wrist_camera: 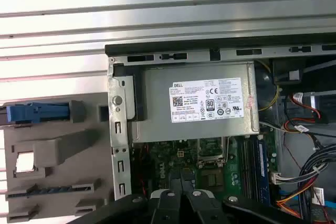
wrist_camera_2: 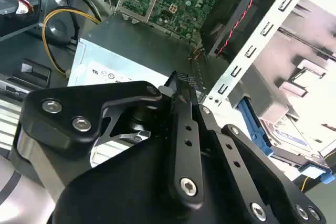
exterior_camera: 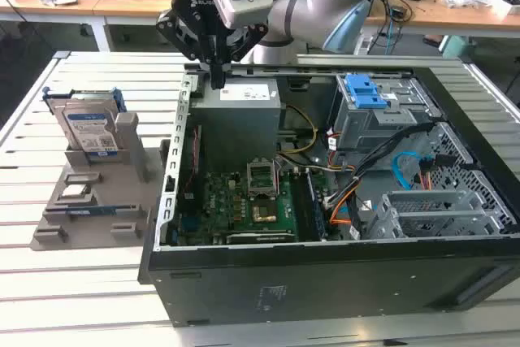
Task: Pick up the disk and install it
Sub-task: 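Reach for the disk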
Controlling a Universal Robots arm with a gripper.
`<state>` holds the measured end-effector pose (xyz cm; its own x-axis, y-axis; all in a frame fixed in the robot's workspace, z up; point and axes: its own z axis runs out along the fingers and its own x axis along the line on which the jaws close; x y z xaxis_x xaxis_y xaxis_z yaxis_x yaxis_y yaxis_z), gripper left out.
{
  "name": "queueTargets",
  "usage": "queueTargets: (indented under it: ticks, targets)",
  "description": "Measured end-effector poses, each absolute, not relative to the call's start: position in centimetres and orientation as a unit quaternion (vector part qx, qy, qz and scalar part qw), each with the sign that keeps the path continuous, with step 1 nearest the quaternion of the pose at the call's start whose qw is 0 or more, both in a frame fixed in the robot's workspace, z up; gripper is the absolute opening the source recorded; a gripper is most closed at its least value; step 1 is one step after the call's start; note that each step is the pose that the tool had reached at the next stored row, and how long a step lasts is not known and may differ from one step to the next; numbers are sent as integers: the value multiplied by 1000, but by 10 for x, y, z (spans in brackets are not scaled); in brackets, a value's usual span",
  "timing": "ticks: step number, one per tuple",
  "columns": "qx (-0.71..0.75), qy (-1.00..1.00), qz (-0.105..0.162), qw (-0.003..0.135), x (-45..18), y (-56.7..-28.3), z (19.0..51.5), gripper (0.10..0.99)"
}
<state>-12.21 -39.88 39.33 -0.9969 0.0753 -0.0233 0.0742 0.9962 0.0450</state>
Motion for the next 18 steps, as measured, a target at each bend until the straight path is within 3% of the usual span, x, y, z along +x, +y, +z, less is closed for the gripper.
queueTargets:
  ticks: [18]
  targets:
    - [37,999,22,12,-182,-399,393,106]
